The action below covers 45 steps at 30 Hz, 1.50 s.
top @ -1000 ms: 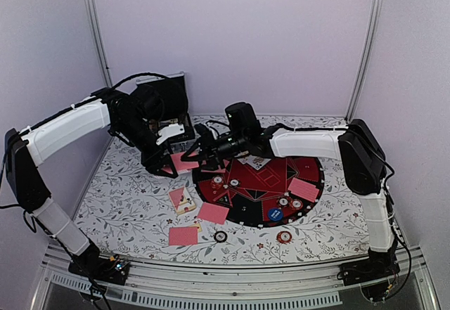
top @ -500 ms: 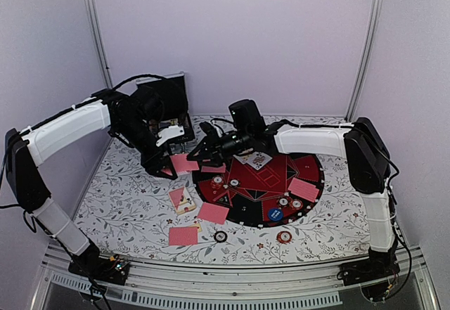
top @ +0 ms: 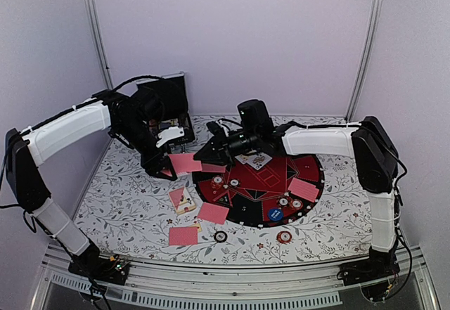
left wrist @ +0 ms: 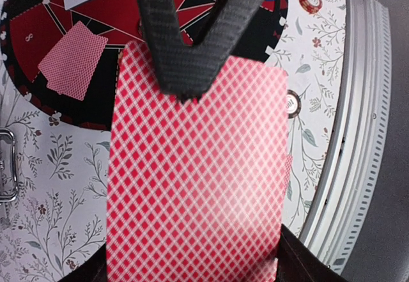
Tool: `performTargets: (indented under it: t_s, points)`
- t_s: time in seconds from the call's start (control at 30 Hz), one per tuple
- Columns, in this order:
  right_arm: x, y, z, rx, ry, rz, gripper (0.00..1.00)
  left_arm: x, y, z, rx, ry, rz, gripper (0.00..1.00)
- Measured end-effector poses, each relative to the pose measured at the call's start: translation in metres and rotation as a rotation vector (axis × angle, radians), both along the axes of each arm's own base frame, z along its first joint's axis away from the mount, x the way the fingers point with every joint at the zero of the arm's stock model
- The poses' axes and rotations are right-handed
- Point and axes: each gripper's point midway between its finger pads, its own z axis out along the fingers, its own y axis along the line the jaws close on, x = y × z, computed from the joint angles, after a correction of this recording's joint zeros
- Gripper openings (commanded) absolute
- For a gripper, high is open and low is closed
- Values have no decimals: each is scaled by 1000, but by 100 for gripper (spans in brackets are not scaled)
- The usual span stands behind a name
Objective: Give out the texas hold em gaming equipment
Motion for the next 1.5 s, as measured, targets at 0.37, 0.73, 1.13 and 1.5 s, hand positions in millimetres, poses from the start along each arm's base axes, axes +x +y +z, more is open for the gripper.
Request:
performTargets:
  t_s: [0.37,0.73,1.13,1.5]
  points:
    - [3,-10,23,61,20,-27,1,0,1,-3,7,0,2,0]
    - [16,-34,40,79,4,-73,0,1,2,-3,11,-2,3,0]
    - [70,-116,29,-112,-81,-269,0,1,3,-4,17,-5,5,0]
    - [130,-197,7,-613,-376,-490,0,1,3,-4,17,-4,6,0]
